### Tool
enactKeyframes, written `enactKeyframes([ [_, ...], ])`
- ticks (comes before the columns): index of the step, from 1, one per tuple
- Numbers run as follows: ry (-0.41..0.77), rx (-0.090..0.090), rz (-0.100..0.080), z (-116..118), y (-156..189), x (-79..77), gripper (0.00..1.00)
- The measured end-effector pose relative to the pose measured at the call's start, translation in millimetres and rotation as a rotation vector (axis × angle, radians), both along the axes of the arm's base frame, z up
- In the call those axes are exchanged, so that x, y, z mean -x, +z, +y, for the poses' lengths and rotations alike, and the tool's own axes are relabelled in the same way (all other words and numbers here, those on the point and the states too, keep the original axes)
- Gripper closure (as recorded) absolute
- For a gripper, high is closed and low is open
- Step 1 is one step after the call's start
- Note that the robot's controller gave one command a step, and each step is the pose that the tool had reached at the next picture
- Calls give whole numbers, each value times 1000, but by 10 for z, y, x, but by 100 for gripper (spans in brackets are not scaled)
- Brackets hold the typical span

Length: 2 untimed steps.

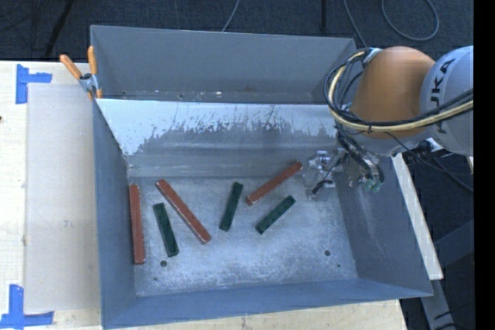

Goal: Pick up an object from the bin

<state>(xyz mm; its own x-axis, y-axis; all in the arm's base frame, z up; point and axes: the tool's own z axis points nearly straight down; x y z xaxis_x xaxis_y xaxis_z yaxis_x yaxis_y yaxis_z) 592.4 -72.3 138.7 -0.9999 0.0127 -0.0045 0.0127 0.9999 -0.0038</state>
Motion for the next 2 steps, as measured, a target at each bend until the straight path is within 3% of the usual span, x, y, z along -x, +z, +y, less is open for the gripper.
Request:
enactKeyframes([
  [1, 5, -4, 3, 41, -13, 7, 0],
  [2, 83, -6, 4, 649, -711, 191, 0],
])
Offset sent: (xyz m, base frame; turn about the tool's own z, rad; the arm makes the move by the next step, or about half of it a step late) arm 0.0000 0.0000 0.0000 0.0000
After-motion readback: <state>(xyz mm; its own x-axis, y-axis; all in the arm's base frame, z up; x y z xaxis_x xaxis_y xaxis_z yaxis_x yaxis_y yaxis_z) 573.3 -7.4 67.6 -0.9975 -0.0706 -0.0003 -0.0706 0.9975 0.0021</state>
